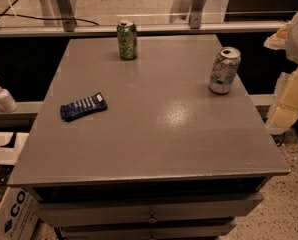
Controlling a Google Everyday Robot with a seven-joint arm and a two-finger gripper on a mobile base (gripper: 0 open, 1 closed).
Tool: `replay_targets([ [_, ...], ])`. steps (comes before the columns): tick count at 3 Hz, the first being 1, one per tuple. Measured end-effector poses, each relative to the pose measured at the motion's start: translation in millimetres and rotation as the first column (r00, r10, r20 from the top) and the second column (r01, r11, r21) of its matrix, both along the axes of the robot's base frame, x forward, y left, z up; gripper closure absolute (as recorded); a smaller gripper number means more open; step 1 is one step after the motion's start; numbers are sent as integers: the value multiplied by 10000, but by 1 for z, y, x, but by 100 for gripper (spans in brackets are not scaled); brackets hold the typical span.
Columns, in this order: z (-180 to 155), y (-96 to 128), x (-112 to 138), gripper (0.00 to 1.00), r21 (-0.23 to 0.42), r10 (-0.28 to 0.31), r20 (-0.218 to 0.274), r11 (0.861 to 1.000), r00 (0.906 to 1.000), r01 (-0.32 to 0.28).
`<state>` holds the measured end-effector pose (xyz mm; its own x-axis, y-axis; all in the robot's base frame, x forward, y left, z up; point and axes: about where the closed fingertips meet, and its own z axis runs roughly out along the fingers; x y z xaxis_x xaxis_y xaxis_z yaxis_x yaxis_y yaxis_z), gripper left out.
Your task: Move rxbar blueberry near 7up can
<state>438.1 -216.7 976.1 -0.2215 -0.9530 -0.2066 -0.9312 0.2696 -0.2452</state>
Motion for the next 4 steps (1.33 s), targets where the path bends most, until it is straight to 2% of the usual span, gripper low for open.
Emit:
replay_targets([
  [1,0,1,1,0,10,19,41,10000,10000,-20],
  [2,-15,19,5,0,550,196,-70,9983,9998,-192],
  [3,-32,58,8,0,1418,452,-203,9890,9988,-419],
  [4,-43,96,12,0,2426,743,-107,9676,9972,-695],
])
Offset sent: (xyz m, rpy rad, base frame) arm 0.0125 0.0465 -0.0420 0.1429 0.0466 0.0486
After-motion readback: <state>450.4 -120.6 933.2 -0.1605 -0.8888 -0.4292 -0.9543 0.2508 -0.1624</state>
